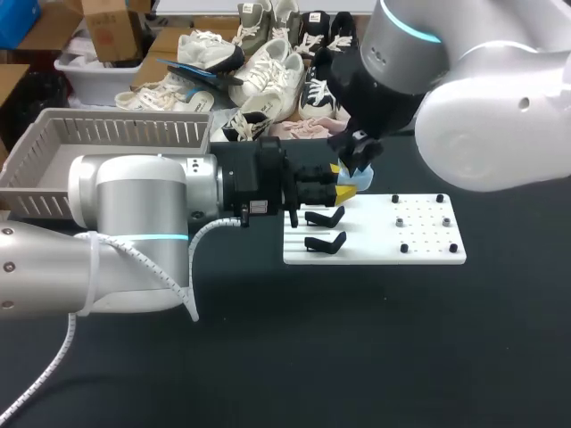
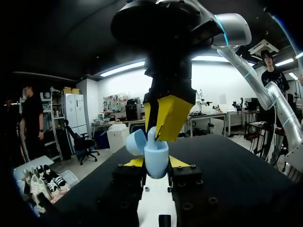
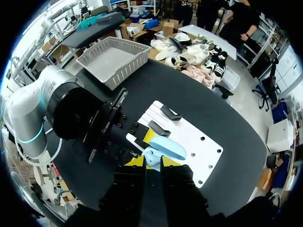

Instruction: Pick up each earbud case from the left stands, insert the matching earbuds, close the lid, and place the case in the box.

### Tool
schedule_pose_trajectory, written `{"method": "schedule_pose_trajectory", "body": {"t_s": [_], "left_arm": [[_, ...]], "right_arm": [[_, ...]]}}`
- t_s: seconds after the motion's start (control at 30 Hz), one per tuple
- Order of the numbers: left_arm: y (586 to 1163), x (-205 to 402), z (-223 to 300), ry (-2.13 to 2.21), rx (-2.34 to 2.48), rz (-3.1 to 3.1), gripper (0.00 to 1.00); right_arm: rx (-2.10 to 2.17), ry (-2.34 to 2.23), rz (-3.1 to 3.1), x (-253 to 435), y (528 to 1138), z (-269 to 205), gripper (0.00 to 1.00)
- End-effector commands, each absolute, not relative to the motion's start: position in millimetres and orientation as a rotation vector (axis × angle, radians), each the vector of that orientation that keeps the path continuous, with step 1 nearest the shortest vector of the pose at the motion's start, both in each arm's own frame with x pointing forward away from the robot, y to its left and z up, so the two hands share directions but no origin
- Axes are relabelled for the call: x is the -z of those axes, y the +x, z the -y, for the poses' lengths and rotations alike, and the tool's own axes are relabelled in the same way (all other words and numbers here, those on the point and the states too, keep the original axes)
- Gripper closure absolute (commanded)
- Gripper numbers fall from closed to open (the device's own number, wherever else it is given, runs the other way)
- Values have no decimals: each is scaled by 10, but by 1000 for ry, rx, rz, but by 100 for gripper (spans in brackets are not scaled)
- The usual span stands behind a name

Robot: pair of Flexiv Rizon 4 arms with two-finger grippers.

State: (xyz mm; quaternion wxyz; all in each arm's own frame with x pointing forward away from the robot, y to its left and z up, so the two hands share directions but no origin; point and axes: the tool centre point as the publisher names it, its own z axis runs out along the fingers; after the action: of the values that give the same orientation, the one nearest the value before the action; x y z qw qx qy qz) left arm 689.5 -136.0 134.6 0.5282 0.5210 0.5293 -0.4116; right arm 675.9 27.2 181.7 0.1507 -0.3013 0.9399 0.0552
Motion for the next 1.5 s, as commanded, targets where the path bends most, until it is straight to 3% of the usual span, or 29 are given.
{"method": "schedule_pose_trajectory", "body": {"t_s": [0.03, 0.33, 0.97, 1.5], "left_arm": [[6890, -1346, 1366, 1245, 982, -1265, 100], [6890, -1346, 1366, 1245, 982, -1265, 100], [6890, -1346, 1366, 1245, 982, -1265, 100], [6890, -1346, 1366, 1245, 982, -1265, 100]], "right_arm": [[-154, -862, -2701, -1828, 6767, -269, 84], [-159, -862, -2701, -1834, 6771, -266, 69], [-173, -845, -2662, -1992, 6801, -252, 71], [-196, -651, -2672, -2052, 7374, -162, 70]]}}
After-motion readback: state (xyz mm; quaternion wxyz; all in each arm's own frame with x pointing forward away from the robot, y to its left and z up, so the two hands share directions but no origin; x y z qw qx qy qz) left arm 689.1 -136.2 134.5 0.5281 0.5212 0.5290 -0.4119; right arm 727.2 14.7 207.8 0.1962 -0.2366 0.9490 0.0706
